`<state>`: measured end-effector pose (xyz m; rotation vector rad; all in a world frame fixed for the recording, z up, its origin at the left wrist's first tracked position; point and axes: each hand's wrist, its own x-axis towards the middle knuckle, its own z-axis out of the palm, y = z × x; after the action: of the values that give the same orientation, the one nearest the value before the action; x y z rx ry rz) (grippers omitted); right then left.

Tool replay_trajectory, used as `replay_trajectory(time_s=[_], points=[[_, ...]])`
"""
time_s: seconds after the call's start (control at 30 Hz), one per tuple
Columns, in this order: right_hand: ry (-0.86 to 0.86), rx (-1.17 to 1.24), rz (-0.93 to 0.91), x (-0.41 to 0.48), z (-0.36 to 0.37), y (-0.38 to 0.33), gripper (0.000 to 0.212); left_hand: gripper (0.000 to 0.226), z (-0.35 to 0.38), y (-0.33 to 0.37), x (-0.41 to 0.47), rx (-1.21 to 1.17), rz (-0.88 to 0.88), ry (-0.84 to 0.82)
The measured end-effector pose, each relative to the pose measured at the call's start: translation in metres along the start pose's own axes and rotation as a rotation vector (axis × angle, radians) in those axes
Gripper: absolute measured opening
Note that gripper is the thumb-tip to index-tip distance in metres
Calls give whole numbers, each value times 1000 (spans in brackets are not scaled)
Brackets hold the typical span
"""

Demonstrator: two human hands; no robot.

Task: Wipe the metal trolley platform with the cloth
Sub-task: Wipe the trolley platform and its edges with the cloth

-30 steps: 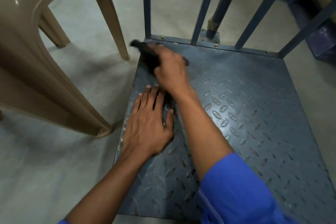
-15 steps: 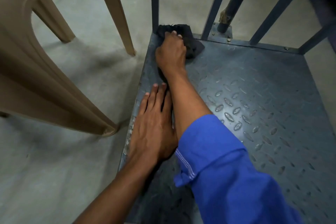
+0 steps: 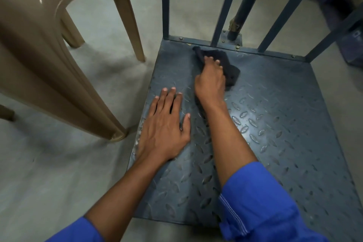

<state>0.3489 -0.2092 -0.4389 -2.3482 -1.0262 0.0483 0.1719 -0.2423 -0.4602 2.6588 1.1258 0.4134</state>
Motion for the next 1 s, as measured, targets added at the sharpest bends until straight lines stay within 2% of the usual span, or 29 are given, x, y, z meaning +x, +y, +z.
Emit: replay_trajectory(time_s=[0.13,0.33,0.4,0.47,0.53,0.6,0.7,0.87,1.0], points=[[38,-103,8,33,24,-8,49,65,1,1,1,-1,5,9],[62,10,-112,53,58,-64,32,77,1,-3,3,-32,40,-4],[-57,80,-174,47,63,-86,33,76,1,-7,3,-68,81,63],[-299,120,-276,36,61,-108,37,69,-2,-9,1,-110,92,144],[-433,152,-346,22,56,-119,40,65,-6,-9,-1,-120,111,183],[-387,231,-343,10,45,-113,47,65,-8,-9,-2,-70,141,153],[-218,268,-289,-3,20,-81,54,71,-4,-5,1,3,84,16],[94,141,-12,-3,1,-27,56,65,3,-1,0,-27,17,32],[19,-53,48,20,23,-21,53,66,4,-2,1,-34,16,21]])
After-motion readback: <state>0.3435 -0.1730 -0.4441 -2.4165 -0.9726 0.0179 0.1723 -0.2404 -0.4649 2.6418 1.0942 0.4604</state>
